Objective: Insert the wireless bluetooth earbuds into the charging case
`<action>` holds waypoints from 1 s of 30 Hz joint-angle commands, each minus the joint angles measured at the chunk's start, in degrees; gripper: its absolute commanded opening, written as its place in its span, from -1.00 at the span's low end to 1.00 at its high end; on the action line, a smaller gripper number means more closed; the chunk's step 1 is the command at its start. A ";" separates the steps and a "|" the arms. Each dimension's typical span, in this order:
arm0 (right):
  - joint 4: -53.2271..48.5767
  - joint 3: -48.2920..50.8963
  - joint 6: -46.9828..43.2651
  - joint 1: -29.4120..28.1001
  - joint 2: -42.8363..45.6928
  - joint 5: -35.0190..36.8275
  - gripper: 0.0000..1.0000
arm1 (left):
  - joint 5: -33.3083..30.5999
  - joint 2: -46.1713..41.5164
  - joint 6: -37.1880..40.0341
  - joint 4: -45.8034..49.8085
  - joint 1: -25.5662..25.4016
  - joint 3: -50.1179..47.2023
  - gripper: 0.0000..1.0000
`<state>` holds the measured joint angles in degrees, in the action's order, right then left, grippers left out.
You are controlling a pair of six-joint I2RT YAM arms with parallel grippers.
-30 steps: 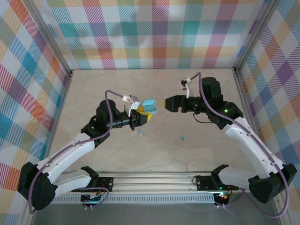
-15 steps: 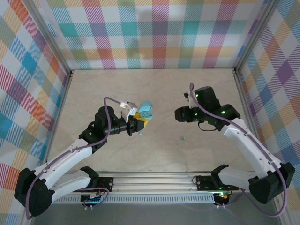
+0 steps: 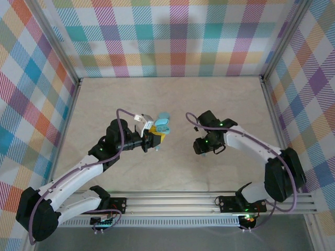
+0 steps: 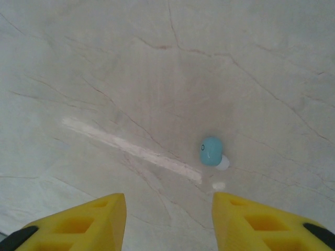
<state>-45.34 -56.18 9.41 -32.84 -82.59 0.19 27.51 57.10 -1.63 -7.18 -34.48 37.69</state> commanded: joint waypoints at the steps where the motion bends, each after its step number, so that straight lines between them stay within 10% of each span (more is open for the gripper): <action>1: -0.29 0.00 -2.95 -0.16 -3.79 0.83 -0.09 | -0.17 0.72 0.40 -0.76 -0.49 -0.12 -0.91; 30: -4.91 -6.89 -5.85 -1.06 -19.79 5.70 -0.34 | -1.05 -3.30 1.04 -1.61 -0.41 -2.71 -0.91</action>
<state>-47.53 -61.34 4.84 -33.45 -100.88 5.85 26.41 55.31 -1.63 -7.29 -34.48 36.03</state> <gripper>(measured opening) 0.339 0.294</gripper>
